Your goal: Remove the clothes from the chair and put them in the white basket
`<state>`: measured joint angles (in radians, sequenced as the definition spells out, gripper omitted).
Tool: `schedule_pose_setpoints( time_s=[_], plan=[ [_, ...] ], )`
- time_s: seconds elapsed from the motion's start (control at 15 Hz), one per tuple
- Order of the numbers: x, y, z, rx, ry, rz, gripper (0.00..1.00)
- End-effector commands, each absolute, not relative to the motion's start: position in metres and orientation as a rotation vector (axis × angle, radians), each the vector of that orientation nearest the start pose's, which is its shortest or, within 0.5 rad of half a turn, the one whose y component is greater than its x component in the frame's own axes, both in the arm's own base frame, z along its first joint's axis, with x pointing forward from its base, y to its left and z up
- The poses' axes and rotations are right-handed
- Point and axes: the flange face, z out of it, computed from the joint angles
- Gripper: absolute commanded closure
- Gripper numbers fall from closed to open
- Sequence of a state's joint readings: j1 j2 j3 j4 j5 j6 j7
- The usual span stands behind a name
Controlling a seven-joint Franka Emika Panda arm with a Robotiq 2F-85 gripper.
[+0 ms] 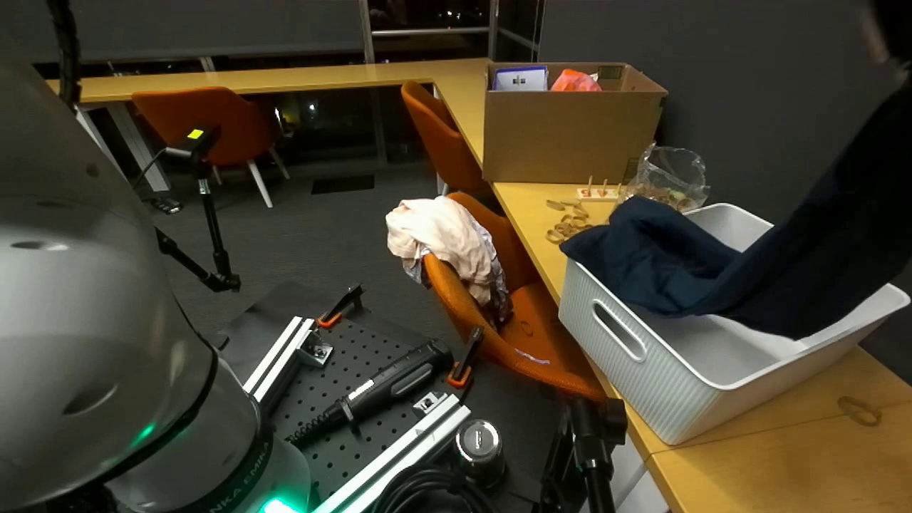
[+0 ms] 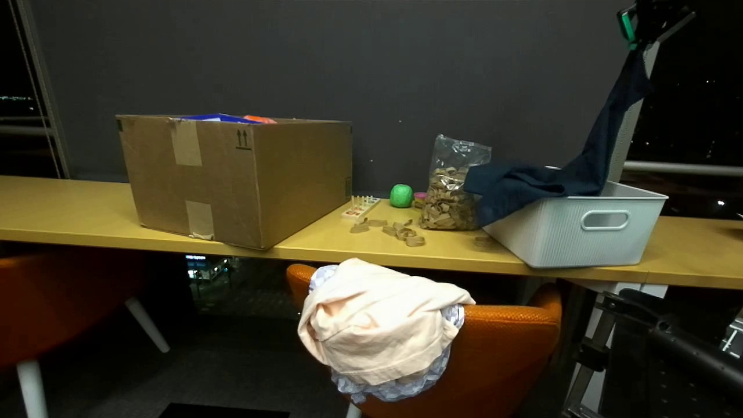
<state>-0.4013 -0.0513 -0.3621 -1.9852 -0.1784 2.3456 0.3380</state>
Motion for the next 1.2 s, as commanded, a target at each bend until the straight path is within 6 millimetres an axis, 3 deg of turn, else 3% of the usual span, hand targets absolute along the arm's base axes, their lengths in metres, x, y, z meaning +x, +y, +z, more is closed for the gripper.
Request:
schedule_pose_setpoints(
  time_s=[0.0, 0.13, 0.27, 0.4, 0.6, 0.73, 1.0, 1.07, 1.13],
  plan=[
    [0.440, -0.337, 0.463, -2.948, 1.404, -0.580, 0.99],
    [0.455, -0.301, 0.426, -2.960, 1.303, -0.562, 0.99],
    [0.456, -0.282, 0.382, -2.982, 1.250, -0.509, 0.99],
    [0.450, -0.275, 0.345, -2.999, 1.225, -0.489, 0.99],
    [0.438, -0.287, 0.297, -3.004, 1.239, -0.512, 0.99],
    [0.436, -0.294, 0.288, -3.003, 1.244, -0.589, 0.99],
    [0.448, -0.298, 0.296, -2.994, 1.227, -0.750, 0.99],
    [0.451, -0.298, 0.300, -2.990, 1.227, -0.771, 0.70],
    [0.453, -0.298, 0.304, -2.986, 1.225, -0.785, 0.68]
  ],
)
